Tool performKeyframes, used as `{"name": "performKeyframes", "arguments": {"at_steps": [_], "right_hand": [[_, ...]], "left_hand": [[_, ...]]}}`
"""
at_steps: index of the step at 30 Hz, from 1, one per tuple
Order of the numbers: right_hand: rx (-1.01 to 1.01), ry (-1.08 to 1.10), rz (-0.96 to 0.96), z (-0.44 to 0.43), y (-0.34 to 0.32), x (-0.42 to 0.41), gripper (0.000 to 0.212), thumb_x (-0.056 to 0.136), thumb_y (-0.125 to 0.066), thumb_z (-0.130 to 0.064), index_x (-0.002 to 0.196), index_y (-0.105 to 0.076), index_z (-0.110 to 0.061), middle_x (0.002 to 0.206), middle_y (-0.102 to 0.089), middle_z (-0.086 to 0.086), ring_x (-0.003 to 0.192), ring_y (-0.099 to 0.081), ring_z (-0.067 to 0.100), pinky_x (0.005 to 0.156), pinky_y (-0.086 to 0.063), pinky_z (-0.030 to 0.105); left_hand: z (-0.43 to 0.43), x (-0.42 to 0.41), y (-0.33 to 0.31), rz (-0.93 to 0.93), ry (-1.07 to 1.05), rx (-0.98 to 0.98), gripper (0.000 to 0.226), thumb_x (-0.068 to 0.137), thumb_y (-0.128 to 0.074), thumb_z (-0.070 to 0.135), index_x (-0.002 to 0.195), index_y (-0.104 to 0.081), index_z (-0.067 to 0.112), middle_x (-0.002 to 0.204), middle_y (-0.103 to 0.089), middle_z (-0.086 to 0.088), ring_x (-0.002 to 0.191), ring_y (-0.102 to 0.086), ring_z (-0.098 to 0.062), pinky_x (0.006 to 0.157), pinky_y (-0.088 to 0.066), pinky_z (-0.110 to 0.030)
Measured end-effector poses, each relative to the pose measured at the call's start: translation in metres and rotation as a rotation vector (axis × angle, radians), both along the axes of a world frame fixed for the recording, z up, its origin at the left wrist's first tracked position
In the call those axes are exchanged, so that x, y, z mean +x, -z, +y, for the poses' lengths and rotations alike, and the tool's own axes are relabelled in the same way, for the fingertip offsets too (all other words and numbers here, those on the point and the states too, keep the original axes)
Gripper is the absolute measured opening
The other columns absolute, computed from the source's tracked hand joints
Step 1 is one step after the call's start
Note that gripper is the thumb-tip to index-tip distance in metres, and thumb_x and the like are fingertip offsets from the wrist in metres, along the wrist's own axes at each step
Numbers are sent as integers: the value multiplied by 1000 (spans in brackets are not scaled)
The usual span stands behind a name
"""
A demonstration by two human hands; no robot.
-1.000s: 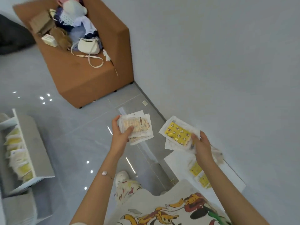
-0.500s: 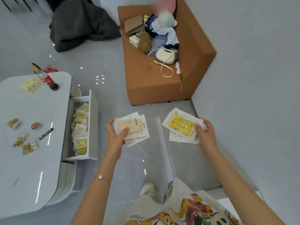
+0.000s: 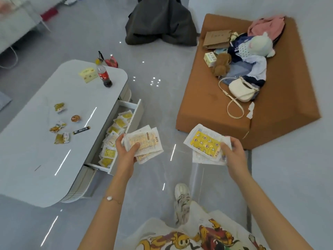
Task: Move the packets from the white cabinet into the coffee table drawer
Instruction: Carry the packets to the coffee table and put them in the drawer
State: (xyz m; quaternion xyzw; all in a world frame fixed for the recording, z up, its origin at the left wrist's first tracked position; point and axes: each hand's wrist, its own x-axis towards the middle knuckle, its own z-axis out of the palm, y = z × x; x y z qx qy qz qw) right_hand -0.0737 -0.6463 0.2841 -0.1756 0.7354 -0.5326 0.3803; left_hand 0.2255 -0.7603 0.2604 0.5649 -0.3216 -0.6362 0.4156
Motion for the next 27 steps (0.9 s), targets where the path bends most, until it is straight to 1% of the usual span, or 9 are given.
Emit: {"name": "performKeyframes", "arguments": {"at_steps": [2, 4, 8, 12, 16, 18, 21, 24, 27], "right_hand": [[17, -64, -5, -30, 0, -18, 26, 95, -55, -11, 120, -51, -13, 117, -62, 7, 99, -64, 22, 76, -55, 35], [34, -132, -19, -61, 0, -33, 24, 94, -56, -11, 118, -52, -14, 118, -63, 9, 102, -64, 26, 80, -54, 40], [43, -269, -7, -125, 0, -51, 23, 95, -55, -12, 117, -52, -17, 111, -63, 2, 92, -64, 16, 73, -52, 31], [70, -355, -29, -187, 9, -52, 19, 95, -54, -13, 108, -54, -26, 110, -63, -1, 91, -65, 16, 76, -53, 36], [93, -463, -32, -252, 18, -34, 21, 94, -55, -14, 113, -53, -23, 115, -62, 2, 96, -64, 20, 84, -51, 42], [101, -506, -37, -288, 22, -20, 20, 93, -55, -11, 109, -54, -23, 114, -61, 3, 95, -63, 20, 81, -52, 40], [108, -571, -31, -344, 28, 2, 20, 93, -54, -7, 98, -55, -26, 103, -62, -2, 84, -64, 12, 65, -54, 26], [123, -607, -46, -399, 36, 21, 21, 93, -54, -7, 111, -53, -18, 103, -61, -3, 80, -64, 8, 60, -52, 23], [161, -626, -50, -448, 47, 38, 25, 93, -55, -8, 116, -52, -17, 113, -60, 4, 82, -65, 12, 63, -53, 28]], "left_hand": [[-13, -5, 0, 9, -100, 22, 64, 91, -60, 5, 139, -29, 31, 123, -58, -2, 102, -65, -20, 67, -58, -32], [-22, -8, 1, 24, -199, 51, 63, 91, -60, 4, 140, -29, 30, 125, -57, -4, 102, -65, -20, 68, -57, -33], [-35, -7, 6, 41, -360, 75, 61, 92, -59, 3, 140, -30, 26, 126, -57, -6, 99, -65, -20, 66, -57, -34], [-44, 6, 15, 22, -475, 98, 61, 90, -60, 3, 138, -31, 27, 129, -56, -9, 104, -65, -24, 65, -58, -35], [-65, 21, 25, 0, -585, 112, 56, 90, -60, 4, 132, -33, 30, 130, -57, -12, 105, -64, -29, 62, -57, -34], [-80, 27, 30, -14, -621, 121, 59, 91, -60, 4, 137, -31, 28, 132, -55, -11, 108, -63, -29, 67, -57, -37], [-109, 38, 43, 3, -685, 142, 64, 91, -60, 5, 140, -28, 29, 133, -54, -11, 109, -62, -30, 70, -56, -39], [-147, 50, 59, 34, -726, 146, 60, 92, -59, 3, 138, -30, 28, 129, -56, -11, 107, -62, -29, 68, -55, -37], [-192, 61, 71, 120, -816, 169, 51, 93, -56, 1, 129, -35, 31, 121, -58, -5, 101, -64, -22, 61, -57, -33]]}}
